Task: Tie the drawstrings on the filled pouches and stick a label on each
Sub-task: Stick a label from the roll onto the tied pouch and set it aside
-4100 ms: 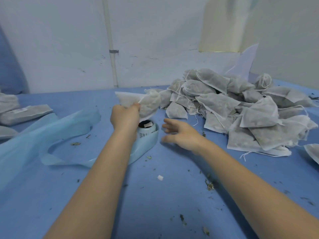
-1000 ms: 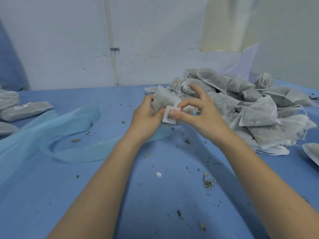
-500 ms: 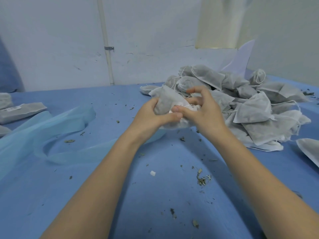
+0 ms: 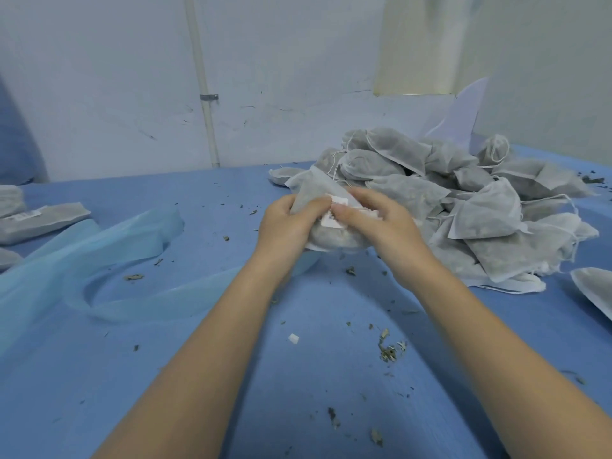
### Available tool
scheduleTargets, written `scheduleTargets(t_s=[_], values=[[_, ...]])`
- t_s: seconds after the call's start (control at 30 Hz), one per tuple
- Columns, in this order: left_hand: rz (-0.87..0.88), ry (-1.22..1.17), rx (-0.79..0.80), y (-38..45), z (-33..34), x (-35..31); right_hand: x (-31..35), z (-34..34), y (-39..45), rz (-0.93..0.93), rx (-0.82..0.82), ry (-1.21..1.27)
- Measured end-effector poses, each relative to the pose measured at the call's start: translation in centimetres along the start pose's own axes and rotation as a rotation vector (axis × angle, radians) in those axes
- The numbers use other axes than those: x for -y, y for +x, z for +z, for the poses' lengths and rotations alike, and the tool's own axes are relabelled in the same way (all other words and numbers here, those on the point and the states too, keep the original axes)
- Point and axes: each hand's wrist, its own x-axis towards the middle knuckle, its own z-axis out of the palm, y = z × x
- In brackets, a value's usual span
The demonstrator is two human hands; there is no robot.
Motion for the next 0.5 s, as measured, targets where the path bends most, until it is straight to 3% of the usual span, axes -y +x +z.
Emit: scheduleTargets(t_s=[0.1, 0.33, 0.43, 0.47, 0.5], values=[[-0.033, -0.032, -0.154, 0.3, 0.5, 0.0, -0.3, 0.2, -0.1, 0.096, -0.059, 0.062], [-0.052, -0.138, -0.448, 0.2, 0.4, 0.3, 0.2, 2.5, 0.1, 0.053, -0.182, 0.243], [-0.141, -0.453, -0.417, 0.0, 0.7, 0.1, 1.7, 4.9, 1.3, -0.028, -0.387, 0.284], [-0.099, -0.527, -0.423, -0.1, 1.0, 0.0, 2.7, 6.2, 1.8, -0.066, -0.4, 0.27], [-0.054, -0.53, -0.41, 0.0, 1.1, -0.1, 3.7, 7.6, 2.3, -0.096, -0.307, 0.248]])
